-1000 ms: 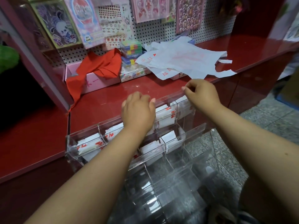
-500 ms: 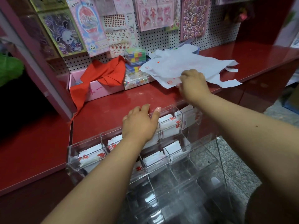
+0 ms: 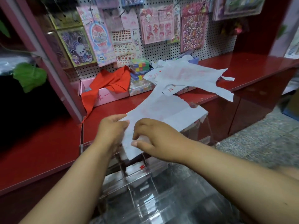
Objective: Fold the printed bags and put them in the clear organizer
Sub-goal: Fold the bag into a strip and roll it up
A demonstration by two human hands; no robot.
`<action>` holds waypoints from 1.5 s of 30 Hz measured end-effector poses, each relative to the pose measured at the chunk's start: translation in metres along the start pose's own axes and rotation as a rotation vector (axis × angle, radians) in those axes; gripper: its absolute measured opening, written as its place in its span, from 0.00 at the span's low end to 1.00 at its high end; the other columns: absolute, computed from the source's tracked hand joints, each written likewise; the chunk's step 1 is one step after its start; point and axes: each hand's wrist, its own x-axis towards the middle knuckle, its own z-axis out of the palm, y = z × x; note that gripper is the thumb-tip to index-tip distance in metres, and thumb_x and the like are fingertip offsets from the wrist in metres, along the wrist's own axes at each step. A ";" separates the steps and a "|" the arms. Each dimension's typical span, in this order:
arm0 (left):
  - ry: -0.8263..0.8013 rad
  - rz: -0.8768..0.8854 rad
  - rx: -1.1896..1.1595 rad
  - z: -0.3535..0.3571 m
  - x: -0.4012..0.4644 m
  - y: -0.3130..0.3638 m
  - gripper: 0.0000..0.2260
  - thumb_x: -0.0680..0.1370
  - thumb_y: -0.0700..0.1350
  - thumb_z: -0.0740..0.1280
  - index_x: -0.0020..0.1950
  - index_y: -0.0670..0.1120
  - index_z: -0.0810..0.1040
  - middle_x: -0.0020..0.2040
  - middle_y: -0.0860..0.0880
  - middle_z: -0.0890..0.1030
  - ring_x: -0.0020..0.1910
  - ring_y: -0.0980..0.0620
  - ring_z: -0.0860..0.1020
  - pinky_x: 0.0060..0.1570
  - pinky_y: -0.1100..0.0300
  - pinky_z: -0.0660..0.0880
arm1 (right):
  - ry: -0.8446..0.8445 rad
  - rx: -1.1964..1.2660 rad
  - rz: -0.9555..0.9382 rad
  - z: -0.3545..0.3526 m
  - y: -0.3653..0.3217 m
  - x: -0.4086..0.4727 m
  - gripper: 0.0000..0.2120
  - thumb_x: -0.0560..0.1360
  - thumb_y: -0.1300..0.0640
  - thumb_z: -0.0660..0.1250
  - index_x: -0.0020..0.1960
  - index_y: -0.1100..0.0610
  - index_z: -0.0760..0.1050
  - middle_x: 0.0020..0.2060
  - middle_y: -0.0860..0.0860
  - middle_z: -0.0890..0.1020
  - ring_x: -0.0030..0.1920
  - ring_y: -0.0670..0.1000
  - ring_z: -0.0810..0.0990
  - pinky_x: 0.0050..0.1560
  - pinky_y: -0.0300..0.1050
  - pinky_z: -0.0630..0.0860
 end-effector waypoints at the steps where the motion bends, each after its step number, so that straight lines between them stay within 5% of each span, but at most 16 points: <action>1: 0.005 -0.019 0.022 -0.011 -0.001 0.000 0.09 0.76 0.32 0.67 0.53 0.42 0.82 0.46 0.37 0.83 0.46 0.42 0.80 0.54 0.44 0.77 | 0.041 0.034 0.031 -0.006 0.000 -0.002 0.10 0.77 0.49 0.65 0.51 0.56 0.78 0.50 0.49 0.77 0.50 0.48 0.75 0.51 0.42 0.70; 3: -0.013 -0.075 0.027 -0.030 -0.007 0.001 0.12 0.76 0.32 0.68 0.58 0.41 0.80 0.48 0.36 0.82 0.47 0.41 0.79 0.57 0.40 0.75 | 0.160 0.071 0.153 -0.017 0.008 -0.006 0.09 0.76 0.51 0.67 0.51 0.56 0.78 0.48 0.48 0.77 0.48 0.46 0.74 0.50 0.39 0.69; 6: -0.067 -0.113 0.043 -0.057 -0.019 -0.001 0.11 0.76 0.32 0.67 0.56 0.43 0.79 0.46 0.38 0.83 0.40 0.44 0.81 0.45 0.49 0.80 | 0.293 0.052 0.494 -0.031 0.033 -0.018 0.12 0.76 0.50 0.67 0.56 0.55 0.76 0.51 0.49 0.77 0.50 0.49 0.76 0.51 0.44 0.72; 9: -0.090 -0.123 0.080 -0.076 -0.031 -0.006 0.11 0.77 0.31 0.66 0.54 0.44 0.80 0.43 0.39 0.84 0.33 0.47 0.83 0.32 0.56 0.81 | 0.199 -0.029 0.861 -0.028 0.057 -0.033 0.21 0.75 0.44 0.66 0.60 0.56 0.69 0.48 0.50 0.77 0.51 0.56 0.79 0.47 0.45 0.72; 12: -0.111 -0.137 0.103 -0.085 -0.036 -0.019 0.12 0.76 0.31 0.67 0.56 0.44 0.80 0.45 0.39 0.85 0.37 0.46 0.84 0.33 0.56 0.81 | 0.125 0.191 1.010 -0.008 0.075 -0.040 0.27 0.73 0.44 0.69 0.61 0.58 0.61 0.48 0.52 0.75 0.50 0.56 0.78 0.48 0.47 0.72; 16: -0.101 -0.093 0.161 -0.092 -0.039 -0.032 0.14 0.75 0.32 0.69 0.57 0.46 0.81 0.53 0.41 0.84 0.50 0.42 0.83 0.57 0.47 0.78 | 0.267 0.574 0.940 0.007 0.085 -0.039 0.25 0.71 0.58 0.74 0.58 0.54 0.60 0.42 0.53 0.77 0.39 0.49 0.77 0.39 0.46 0.75; 21: -0.057 -0.020 0.187 -0.097 -0.041 -0.036 0.13 0.75 0.33 0.70 0.55 0.47 0.83 0.56 0.45 0.83 0.55 0.42 0.81 0.64 0.46 0.73 | 0.285 0.746 0.775 0.008 0.091 -0.043 0.21 0.71 0.67 0.71 0.57 0.46 0.73 0.32 0.47 0.66 0.34 0.48 0.66 0.39 0.43 0.68; 26: 0.016 0.077 0.193 -0.104 -0.042 -0.034 0.12 0.73 0.34 0.72 0.51 0.49 0.84 0.54 0.45 0.84 0.49 0.46 0.82 0.58 0.49 0.76 | 0.264 0.741 0.706 -0.002 0.088 -0.038 0.21 0.71 0.70 0.71 0.57 0.48 0.80 0.36 0.51 0.67 0.34 0.47 0.71 0.36 0.40 0.75; 31: 0.103 0.184 0.198 -0.112 -0.044 -0.031 0.11 0.72 0.35 0.74 0.50 0.49 0.84 0.46 0.47 0.86 0.42 0.50 0.81 0.50 0.54 0.78 | 0.328 0.660 0.603 -0.015 0.080 -0.033 0.18 0.70 0.65 0.73 0.55 0.47 0.83 0.49 0.64 0.80 0.43 0.51 0.73 0.52 0.52 0.79; 34: 0.158 0.264 0.228 -0.113 -0.045 -0.028 0.09 0.72 0.36 0.74 0.47 0.49 0.84 0.39 0.53 0.85 0.36 0.58 0.80 0.38 0.67 0.78 | 0.397 0.497 0.547 -0.020 0.071 -0.029 0.16 0.71 0.64 0.73 0.57 0.54 0.81 0.39 0.54 0.75 0.34 0.39 0.71 0.36 0.31 0.75; 36: 0.200 0.313 0.278 -0.115 -0.046 -0.025 0.07 0.72 0.37 0.75 0.45 0.48 0.84 0.36 0.54 0.85 0.33 0.61 0.78 0.35 0.71 0.75 | 0.440 0.390 0.490 -0.023 0.065 -0.026 0.12 0.71 0.64 0.73 0.53 0.55 0.82 0.39 0.53 0.77 0.31 0.39 0.72 0.31 0.26 0.70; 39: 0.267 0.384 0.355 -0.117 -0.048 -0.016 0.05 0.72 0.40 0.75 0.40 0.49 0.83 0.39 0.50 0.83 0.35 0.59 0.77 0.37 0.67 0.74 | 0.494 0.266 0.428 -0.024 0.062 -0.022 0.06 0.72 0.63 0.73 0.45 0.52 0.82 0.42 0.51 0.79 0.37 0.41 0.74 0.37 0.26 0.69; 41: 0.308 0.469 0.415 -0.118 -0.052 -0.008 0.06 0.72 0.40 0.75 0.38 0.50 0.81 0.48 0.50 0.79 0.40 0.66 0.75 0.43 0.73 0.70 | 0.517 0.257 0.439 -0.026 0.061 -0.020 0.05 0.74 0.61 0.71 0.43 0.51 0.79 0.44 0.49 0.77 0.40 0.40 0.73 0.44 0.30 0.69; 43: 0.295 0.502 0.328 -0.118 -0.055 -0.001 0.06 0.73 0.39 0.73 0.38 0.48 0.80 0.53 0.53 0.78 0.44 0.71 0.75 0.44 0.79 0.67 | 0.536 0.376 0.454 -0.030 0.053 -0.018 0.03 0.77 0.60 0.67 0.45 0.54 0.77 0.45 0.49 0.77 0.42 0.44 0.74 0.46 0.38 0.70; 45: 0.233 0.499 0.160 -0.117 -0.058 0.001 0.06 0.76 0.39 0.70 0.39 0.47 0.78 0.48 0.56 0.81 0.43 0.68 0.78 0.43 0.75 0.72 | 0.561 0.455 0.480 -0.033 0.045 -0.016 0.04 0.80 0.57 0.62 0.48 0.55 0.74 0.42 0.48 0.77 0.42 0.45 0.74 0.43 0.41 0.70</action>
